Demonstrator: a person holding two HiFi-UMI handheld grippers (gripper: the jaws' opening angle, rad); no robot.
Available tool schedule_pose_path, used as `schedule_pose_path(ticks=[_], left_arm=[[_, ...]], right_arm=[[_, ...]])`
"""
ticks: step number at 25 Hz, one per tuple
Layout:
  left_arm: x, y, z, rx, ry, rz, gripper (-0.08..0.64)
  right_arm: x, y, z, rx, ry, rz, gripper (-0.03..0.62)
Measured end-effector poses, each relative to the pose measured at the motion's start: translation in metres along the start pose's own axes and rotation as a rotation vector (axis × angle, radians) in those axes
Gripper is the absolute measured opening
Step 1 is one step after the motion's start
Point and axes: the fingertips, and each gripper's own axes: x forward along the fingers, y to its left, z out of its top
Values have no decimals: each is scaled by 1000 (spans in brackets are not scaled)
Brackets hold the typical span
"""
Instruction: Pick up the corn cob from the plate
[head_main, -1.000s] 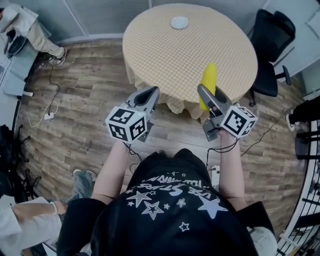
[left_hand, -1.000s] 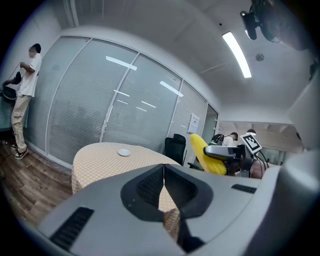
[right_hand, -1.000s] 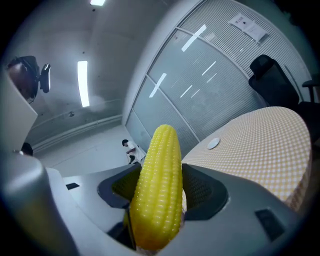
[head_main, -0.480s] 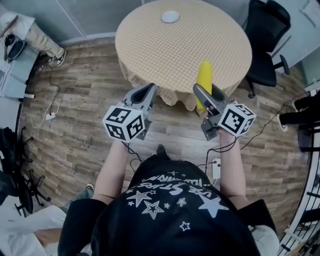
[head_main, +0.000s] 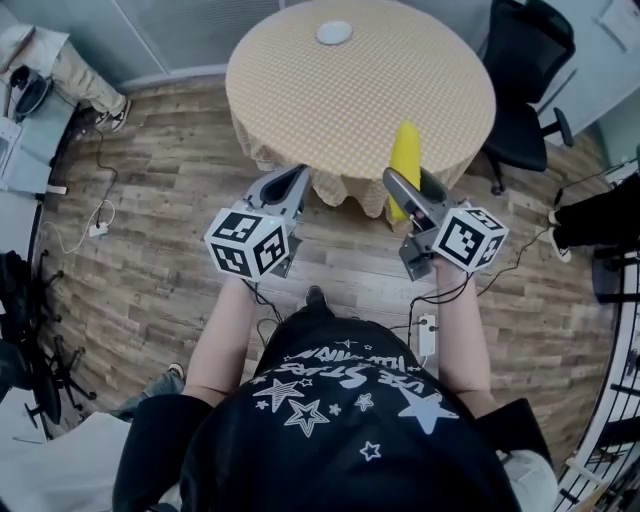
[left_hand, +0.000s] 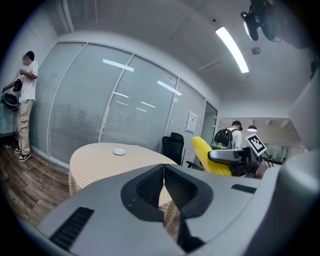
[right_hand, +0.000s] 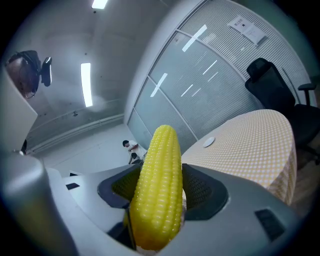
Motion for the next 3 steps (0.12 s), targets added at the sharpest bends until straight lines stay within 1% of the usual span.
schedule_pose_path(ticks=[3], left_arm=[[-1,-4,-1,3,4,13,8]], right_arm=[[-7,-1,0,0,-4,-14,267]])
